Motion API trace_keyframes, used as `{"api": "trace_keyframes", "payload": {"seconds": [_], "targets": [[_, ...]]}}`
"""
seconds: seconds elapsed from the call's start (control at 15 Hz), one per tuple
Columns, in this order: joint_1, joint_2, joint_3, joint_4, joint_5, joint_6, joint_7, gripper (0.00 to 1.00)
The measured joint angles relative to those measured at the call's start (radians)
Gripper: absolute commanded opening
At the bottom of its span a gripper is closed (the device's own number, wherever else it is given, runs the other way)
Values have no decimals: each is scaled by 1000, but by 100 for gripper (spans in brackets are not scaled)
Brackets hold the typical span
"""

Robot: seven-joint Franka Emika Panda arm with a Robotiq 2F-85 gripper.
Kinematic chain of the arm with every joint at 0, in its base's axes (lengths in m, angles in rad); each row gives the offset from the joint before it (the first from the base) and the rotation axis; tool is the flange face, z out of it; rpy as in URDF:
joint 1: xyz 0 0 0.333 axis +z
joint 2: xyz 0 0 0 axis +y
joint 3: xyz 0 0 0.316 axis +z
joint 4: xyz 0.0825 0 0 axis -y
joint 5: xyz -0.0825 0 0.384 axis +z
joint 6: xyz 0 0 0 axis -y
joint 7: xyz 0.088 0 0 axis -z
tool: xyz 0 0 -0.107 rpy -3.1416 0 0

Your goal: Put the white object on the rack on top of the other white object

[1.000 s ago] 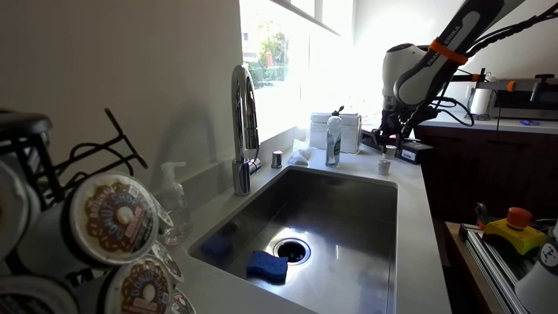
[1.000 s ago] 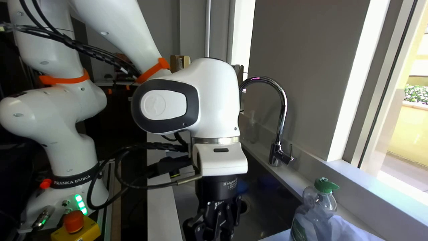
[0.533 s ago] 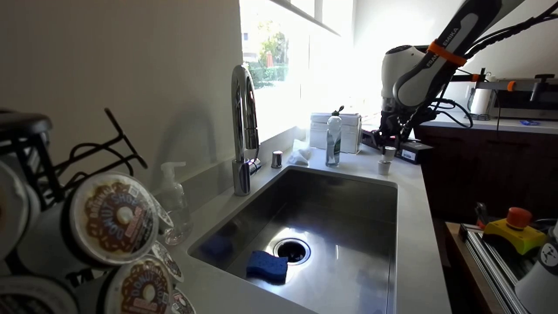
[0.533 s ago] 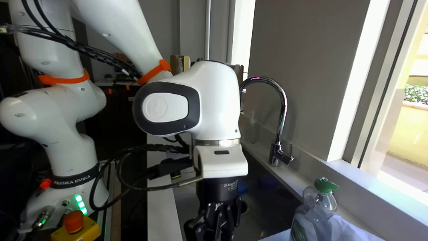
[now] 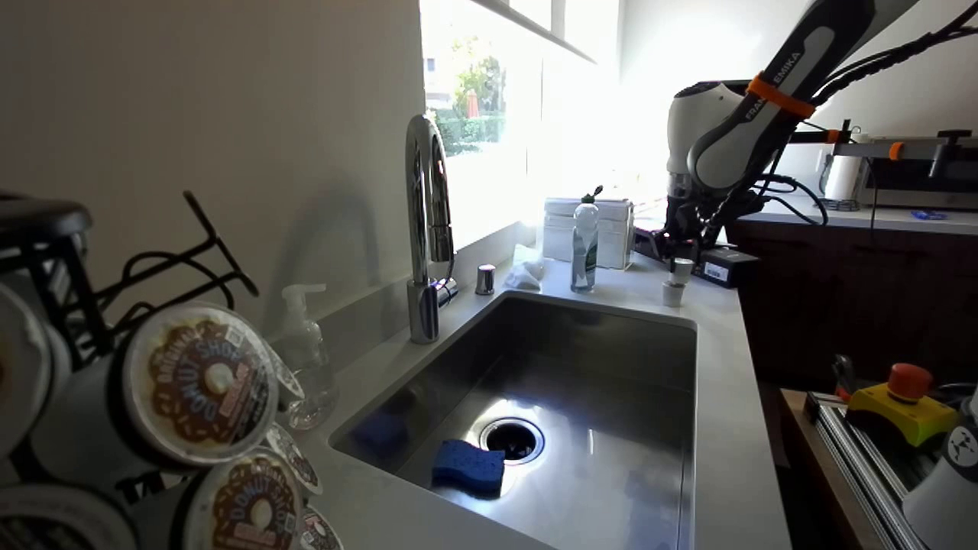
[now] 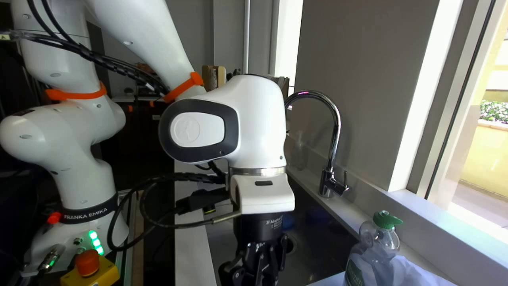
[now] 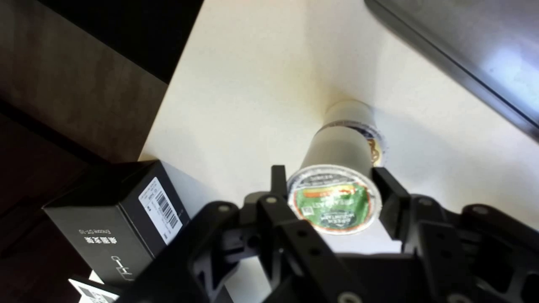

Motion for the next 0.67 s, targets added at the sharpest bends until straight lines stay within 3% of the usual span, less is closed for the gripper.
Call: {"api": "trace_keyframes", "payload": {"seconds": [0.67], "targets": [[22,10,-24,2,0,27,5,27]]}}
